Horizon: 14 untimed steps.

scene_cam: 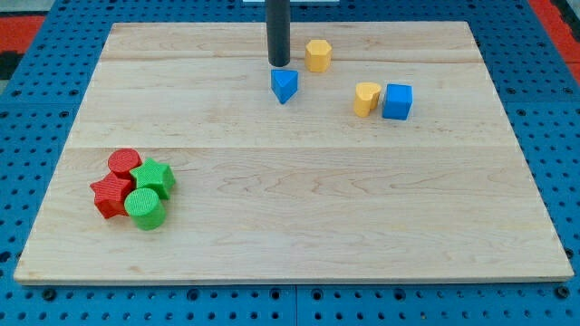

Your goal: Push the blue triangle towards the top center

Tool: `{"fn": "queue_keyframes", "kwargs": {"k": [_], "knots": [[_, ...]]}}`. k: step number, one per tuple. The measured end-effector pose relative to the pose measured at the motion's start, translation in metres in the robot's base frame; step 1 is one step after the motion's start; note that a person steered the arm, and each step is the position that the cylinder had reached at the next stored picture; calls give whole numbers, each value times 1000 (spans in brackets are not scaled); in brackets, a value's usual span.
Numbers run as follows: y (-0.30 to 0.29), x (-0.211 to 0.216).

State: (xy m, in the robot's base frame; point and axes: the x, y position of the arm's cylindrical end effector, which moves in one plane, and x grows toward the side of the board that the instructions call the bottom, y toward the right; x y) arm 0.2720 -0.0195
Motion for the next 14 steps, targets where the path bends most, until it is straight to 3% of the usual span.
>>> {"fn": "queue_keyframes", "kwargs": {"k": [3,6,8,12,14], "knots": [[4,17],[44,37],[10,83],[-132,106],[-92,90]]}}
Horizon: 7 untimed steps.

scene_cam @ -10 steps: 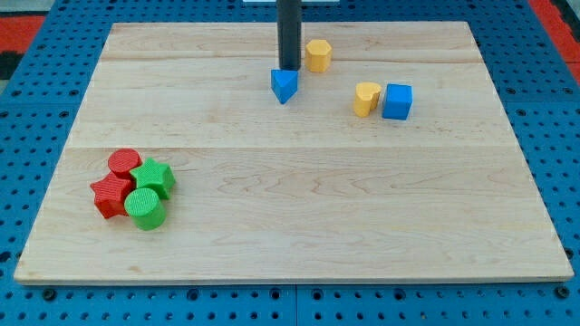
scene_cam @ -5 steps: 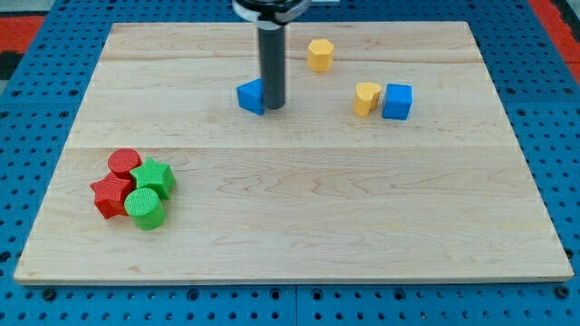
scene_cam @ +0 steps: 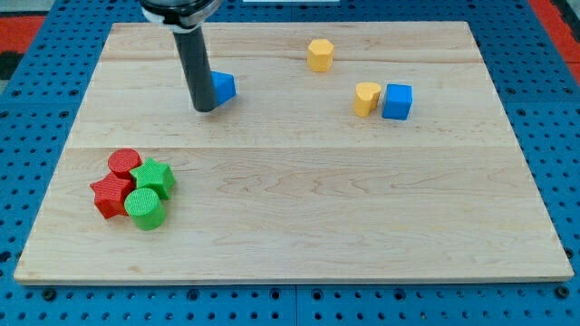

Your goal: Push the blue triangle towards the top center

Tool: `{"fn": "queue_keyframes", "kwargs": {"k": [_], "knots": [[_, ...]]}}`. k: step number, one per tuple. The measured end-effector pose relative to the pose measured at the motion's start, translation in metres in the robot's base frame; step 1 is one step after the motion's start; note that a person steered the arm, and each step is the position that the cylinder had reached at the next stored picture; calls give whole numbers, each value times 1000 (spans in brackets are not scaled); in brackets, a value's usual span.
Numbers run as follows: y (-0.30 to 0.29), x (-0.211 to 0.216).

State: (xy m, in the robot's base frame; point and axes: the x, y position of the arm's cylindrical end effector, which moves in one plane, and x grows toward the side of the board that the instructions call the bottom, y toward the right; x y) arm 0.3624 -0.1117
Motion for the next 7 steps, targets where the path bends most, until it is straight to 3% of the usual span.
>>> {"fn": "queue_keyframes", "kwargs": {"k": [1,5,7], "knots": [[6,-35],[49,-77],[52,4]]}}
